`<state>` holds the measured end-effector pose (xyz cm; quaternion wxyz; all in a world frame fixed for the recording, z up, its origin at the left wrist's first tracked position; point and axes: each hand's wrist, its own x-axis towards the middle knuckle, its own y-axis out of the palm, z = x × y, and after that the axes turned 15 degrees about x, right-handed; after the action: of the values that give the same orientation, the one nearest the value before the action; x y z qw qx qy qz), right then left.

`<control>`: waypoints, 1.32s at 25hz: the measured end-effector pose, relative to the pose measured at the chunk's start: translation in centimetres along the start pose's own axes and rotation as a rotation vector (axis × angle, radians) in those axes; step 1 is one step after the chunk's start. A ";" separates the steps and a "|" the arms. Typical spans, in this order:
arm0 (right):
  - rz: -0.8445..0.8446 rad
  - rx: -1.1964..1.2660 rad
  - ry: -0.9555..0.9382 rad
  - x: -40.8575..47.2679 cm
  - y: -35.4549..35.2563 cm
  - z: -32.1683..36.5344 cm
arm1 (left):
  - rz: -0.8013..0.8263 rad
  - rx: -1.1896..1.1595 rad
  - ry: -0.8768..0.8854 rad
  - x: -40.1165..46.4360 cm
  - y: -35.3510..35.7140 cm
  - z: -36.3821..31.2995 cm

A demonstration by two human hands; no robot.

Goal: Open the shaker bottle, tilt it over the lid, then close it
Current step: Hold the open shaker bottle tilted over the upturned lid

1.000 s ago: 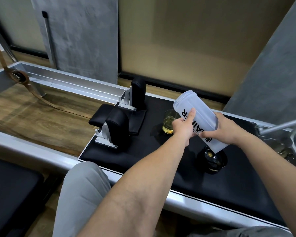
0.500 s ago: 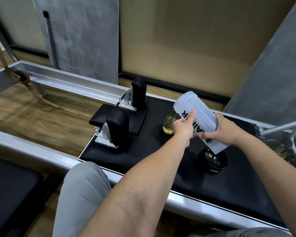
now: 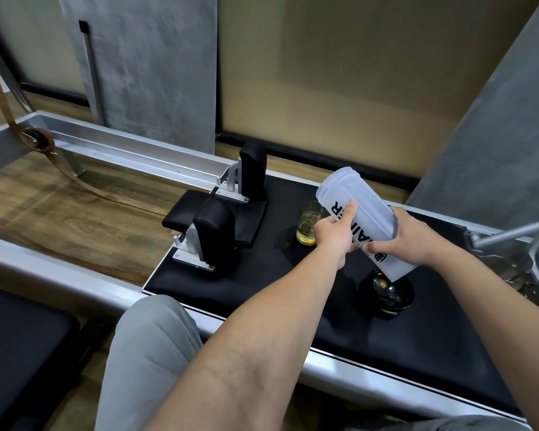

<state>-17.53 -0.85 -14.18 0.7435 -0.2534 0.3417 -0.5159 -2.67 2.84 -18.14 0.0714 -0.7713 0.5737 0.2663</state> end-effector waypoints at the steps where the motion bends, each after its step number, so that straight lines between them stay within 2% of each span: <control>1: 0.002 0.003 0.000 0.0 0.0 0.0 | -0.002 0.000 0.000 0.1 0.0 0.0; 33: 0.014 -0.010 0.007 0.0 0.1 0.1 | 0.003 -0.007 -0.012 1.0 0.0 0.4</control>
<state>-17.36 -0.79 -14.22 0.7446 -0.2528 0.3488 -0.5098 -2.61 2.20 -18.96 0.0720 -0.7691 0.5734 0.2729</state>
